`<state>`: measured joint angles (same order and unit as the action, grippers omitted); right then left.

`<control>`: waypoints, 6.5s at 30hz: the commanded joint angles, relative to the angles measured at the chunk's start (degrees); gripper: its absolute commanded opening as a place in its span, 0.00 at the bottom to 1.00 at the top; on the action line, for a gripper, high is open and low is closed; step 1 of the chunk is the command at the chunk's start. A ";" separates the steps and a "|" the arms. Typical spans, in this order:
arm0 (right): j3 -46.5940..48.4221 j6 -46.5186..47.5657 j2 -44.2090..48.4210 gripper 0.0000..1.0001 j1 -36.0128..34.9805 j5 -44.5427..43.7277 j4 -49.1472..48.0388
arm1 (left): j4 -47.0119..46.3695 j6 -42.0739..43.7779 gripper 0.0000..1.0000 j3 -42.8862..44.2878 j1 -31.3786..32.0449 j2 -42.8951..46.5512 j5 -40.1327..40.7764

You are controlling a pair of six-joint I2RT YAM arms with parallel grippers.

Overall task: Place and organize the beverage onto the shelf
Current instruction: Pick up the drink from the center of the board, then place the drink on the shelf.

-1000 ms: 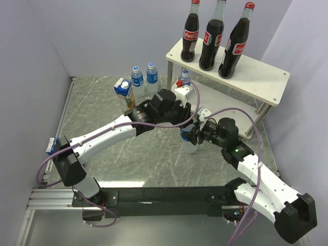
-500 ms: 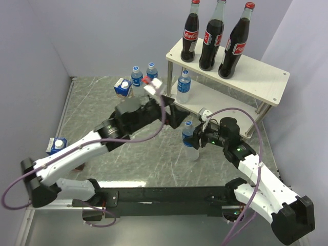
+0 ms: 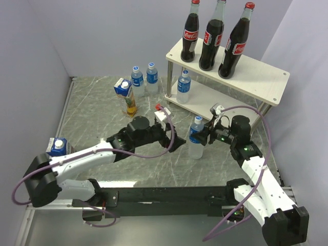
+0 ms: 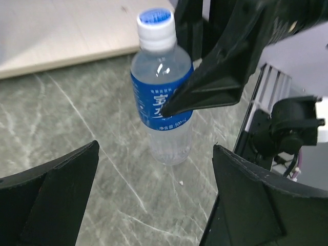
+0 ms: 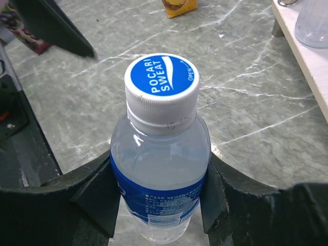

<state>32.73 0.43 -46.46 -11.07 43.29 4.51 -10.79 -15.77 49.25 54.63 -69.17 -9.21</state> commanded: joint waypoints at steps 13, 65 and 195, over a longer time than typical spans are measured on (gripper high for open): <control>3.39 -6.84 3.21 0.01 1.40 0.66 -10.40 | -5.39 2.32 0.97 12.44 7.77 -20.12 5.25; 5.94 -11.76 -2.94 0.72 1.49 11.12 -7.77 | -14.26 6.80 0.00 5.33 7.86 -20.30 8.25; 16.84 11.44 8.93 0.79 12.13 -0.75 14.30 | -23.58 11.99 0.00 48.74 -7.70 -51.24 9.04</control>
<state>47.90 12.45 -38.02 0.80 42.89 20.60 -23.18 -5.96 91.35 47.16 -121.56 0.30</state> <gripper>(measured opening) 0.788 0.586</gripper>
